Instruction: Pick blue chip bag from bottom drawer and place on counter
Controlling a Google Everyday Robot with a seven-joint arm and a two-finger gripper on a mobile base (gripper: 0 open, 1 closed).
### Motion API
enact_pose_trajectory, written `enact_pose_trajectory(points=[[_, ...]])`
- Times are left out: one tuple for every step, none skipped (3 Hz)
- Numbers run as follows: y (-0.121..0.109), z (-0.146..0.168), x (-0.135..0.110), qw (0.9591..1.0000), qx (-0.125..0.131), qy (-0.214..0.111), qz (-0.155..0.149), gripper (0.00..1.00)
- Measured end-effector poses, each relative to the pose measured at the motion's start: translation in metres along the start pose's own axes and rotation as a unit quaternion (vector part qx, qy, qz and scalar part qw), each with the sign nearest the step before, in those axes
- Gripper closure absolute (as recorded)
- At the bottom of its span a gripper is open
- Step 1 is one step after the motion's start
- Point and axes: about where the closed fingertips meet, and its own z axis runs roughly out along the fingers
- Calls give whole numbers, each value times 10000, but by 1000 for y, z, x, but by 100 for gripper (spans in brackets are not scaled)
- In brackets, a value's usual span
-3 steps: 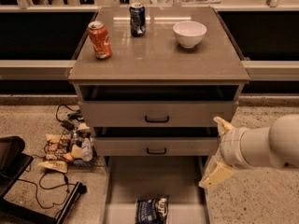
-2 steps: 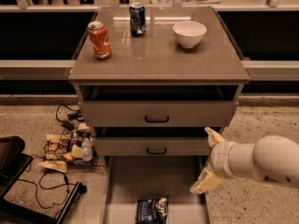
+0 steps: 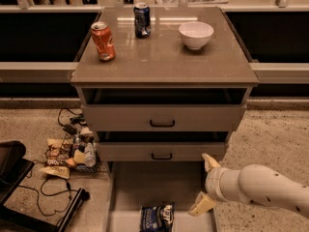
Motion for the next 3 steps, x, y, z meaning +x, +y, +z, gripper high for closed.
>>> enact_pose_trajectory(points=[[0,3,-3,10000,-24,1,-5,0],[1,6,-2,10000,-41,12,-2,0],[27,50,9,9993,-323,193,51,0]])
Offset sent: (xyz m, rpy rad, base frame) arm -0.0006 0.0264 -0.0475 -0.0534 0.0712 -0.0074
